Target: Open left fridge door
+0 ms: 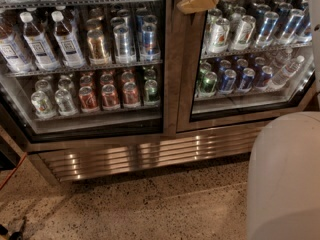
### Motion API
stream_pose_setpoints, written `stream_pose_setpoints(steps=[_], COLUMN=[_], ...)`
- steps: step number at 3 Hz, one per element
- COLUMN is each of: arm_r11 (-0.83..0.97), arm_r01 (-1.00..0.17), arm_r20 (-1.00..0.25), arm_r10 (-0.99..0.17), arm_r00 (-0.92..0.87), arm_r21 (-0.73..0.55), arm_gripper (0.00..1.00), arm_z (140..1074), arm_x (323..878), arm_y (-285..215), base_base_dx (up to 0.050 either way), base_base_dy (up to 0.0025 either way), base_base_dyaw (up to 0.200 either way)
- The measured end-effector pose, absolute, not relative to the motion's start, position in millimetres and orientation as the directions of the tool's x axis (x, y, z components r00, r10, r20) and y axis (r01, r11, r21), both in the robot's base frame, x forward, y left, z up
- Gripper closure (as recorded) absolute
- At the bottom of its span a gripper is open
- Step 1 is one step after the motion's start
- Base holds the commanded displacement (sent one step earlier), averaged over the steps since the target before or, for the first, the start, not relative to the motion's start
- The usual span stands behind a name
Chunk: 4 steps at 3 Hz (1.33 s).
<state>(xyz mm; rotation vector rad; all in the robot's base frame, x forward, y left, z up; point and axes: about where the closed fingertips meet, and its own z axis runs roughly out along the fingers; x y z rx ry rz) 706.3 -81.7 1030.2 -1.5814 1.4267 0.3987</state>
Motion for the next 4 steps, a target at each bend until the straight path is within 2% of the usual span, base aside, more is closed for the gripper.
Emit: stream_pose_setpoints(steps=[2,3,4], arm_r11=[0.125,0.109,0.109], arm_r01=[-0.912,-0.938,-0.938], arm_r20=[-0.793,-0.844,-0.844], arm_r10=[-0.549,-0.480,-0.480], arm_r00=[0.265,0.239,0.239], arm_r21=[-0.391,-0.328,-0.328], arm_gripper=[1.00,1.00,1.00], arm_z=[1041.1,1040.8,1040.7], arm_x=[690.2,653.0,652.9], arm_y=[-81.0,-71.4,-71.3], base_base_dx=[0.000,0.000,0.000], base_base_dy=[0.00000,0.00000,0.00000], base_base_dyaw=[0.000,0.000,0.000])
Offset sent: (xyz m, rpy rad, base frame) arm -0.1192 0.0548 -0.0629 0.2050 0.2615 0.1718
